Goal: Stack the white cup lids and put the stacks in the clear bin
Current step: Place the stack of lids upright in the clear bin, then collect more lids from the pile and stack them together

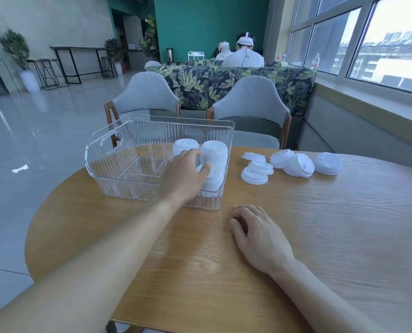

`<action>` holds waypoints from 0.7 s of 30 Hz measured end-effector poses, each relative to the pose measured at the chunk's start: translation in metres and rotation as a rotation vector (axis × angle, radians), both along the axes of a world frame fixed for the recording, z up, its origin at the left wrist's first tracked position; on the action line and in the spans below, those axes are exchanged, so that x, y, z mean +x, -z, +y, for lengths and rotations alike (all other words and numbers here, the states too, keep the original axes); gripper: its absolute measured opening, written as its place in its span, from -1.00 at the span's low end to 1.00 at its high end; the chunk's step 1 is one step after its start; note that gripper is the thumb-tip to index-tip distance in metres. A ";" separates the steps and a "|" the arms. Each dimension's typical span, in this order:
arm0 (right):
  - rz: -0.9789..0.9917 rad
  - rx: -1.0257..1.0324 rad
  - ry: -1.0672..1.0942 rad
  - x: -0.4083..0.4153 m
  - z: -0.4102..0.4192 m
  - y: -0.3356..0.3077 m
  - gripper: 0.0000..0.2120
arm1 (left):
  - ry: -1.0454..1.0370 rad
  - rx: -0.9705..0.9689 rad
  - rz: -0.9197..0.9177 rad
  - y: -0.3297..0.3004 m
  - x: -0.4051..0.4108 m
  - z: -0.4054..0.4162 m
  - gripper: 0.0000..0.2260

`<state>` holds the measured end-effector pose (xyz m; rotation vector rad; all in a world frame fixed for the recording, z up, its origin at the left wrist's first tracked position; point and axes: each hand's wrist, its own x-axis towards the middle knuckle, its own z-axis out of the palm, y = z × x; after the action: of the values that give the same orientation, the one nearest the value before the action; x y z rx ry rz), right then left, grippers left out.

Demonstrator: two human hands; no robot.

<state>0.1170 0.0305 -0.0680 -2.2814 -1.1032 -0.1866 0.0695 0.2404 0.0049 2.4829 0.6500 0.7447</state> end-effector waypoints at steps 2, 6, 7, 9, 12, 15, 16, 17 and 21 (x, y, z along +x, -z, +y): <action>0.007 0.009 0.007 -0.001 -0.004 0.001 -0.80 | -0.004 0.066 -0.214 0.008 -0.009 -0.016 -0.85; 0.010 0.012 0.018 -0.005 -0.016 0.002 -0.82 | 0.026 0.022 -0.412 0.025 -0.028 -0.055 -0.80; 0.010 0.013 0.023 -0.006 -0.019 0.002 -0.82 | 0.036 0.002 -0.406 0.030 -0.032 -0.065 -0.77; 0.005 0.014 0.034 -0.008 -0.028 0.001 -0.81 | 0.057 -0.024 -0.370 0.040 -0.036 -0.086 -0.72; -0.013 0.006 0.050 -0.009 -0.043 0.001 -0.80 | 0.091 -0.057 -0.292 0.054 -0.036 -0.113 -0.77; -0.016 0.001 0.086 -0.002 -0.061 0.002 -0.81 | 0.127 -0.083 -0.185 0.064 -0.026 -0.132 -0.93; -0.015 0.001 0.103 0.002 -0.068 0.002 -0.81 | 0.135 -0.082 -0.151 0.066 -0.022 -0.138 -0.97; -0.017 0.000 0.118 0.006 -0.075 0.003 -0.82 | 0.140 -0.067 -0.121 0.067 -0.017 -0.143 -0.93; -0.035 -0.022 0.182 0.025 -0.104 0.002 -0.81 | 0.140 0.046 -0.047 0.067 0.006 -0.159 -0.78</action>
<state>0.1425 -0.0731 -0.0702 -2.4065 -0.9183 -0.2880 0.0752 0.0818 -0.0625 2.5145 0.4416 0.7700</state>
